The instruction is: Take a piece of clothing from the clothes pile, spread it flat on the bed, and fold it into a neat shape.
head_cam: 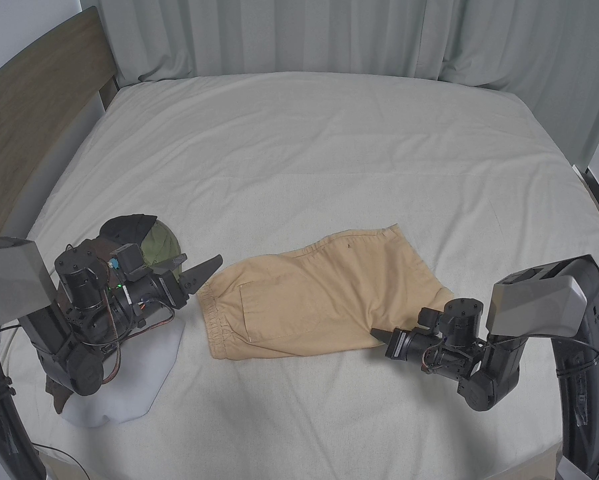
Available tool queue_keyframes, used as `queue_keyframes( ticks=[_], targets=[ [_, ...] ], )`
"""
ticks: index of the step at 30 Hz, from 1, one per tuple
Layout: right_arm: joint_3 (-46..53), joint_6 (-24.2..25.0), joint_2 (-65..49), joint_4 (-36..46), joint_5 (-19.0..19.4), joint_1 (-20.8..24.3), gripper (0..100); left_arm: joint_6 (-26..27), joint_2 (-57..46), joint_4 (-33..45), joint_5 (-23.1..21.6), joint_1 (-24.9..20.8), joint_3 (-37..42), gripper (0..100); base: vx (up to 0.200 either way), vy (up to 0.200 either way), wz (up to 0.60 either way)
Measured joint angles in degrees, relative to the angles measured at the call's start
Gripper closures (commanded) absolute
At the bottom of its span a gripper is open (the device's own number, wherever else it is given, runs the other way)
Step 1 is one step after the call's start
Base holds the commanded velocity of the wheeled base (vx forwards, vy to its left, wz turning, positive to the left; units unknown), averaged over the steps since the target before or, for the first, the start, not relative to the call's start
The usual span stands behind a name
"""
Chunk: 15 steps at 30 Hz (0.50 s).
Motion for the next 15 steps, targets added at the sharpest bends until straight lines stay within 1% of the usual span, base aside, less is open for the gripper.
queue_keyframes(
  ticks=[7, 11, 15],
  targets=[
    [5.29, -0.24, -1.88, -0.02, -0.24, 0.69, 100, 0.00, -0.77, 0.00, -1.19, -0.06, 1.10, 0, 0.000, 0.000, 0.00],
    [8.13, -0.61, -2.49, -0.27, -1.74, 1.68, 100, 0.02, -0.88, 0.00, -1.30, -0.05, 1.24, 0, 0.000, 0.000, 0.00],
    [10.70, -0.88, -2.57, -2.88, -2.84, 3.04, 100, 0.13, -0.77, 0.02, -1.12, 0.00, 0.80, 0, 0.000, 0.000, 0.00]
  ],
)
